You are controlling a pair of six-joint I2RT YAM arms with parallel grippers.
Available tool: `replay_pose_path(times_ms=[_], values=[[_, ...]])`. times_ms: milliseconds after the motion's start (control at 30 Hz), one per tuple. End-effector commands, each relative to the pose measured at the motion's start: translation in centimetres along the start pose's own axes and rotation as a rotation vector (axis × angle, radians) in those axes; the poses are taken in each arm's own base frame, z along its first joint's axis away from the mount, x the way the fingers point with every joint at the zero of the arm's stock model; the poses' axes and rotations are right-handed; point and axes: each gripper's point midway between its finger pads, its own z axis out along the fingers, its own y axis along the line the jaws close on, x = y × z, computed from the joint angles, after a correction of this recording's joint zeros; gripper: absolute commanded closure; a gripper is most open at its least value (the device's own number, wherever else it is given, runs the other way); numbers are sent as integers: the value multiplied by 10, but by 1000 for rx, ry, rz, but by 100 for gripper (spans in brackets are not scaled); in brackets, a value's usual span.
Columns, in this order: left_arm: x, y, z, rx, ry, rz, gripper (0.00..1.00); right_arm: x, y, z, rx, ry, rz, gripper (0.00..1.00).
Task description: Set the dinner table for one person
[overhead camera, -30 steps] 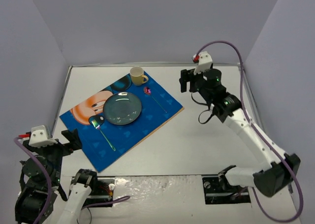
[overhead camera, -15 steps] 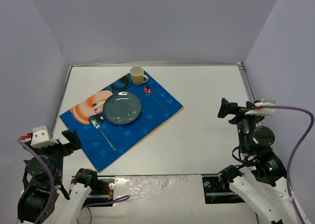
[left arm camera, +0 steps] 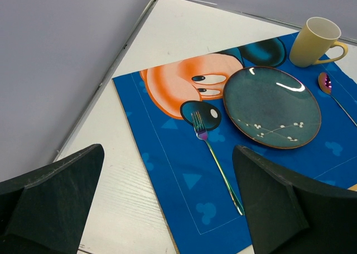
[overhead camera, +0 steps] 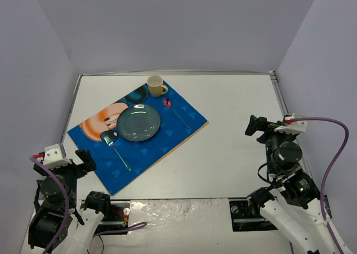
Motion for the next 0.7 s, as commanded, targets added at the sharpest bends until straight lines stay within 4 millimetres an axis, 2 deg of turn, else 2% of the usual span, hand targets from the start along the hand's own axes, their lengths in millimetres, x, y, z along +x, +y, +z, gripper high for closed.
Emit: replay_pose_path(times_ms=[0,200,667], values=[[-14,-3,3,2,-55,-48,3,-19,-3,2,40,-61,69,0],[-11,-7,7,10,-40,-41,3,-26,-16,-3,97,-90,81,0],[-12,-6,5,10,-52,-55,3,-29,-7,1,64,-80,49,0]])
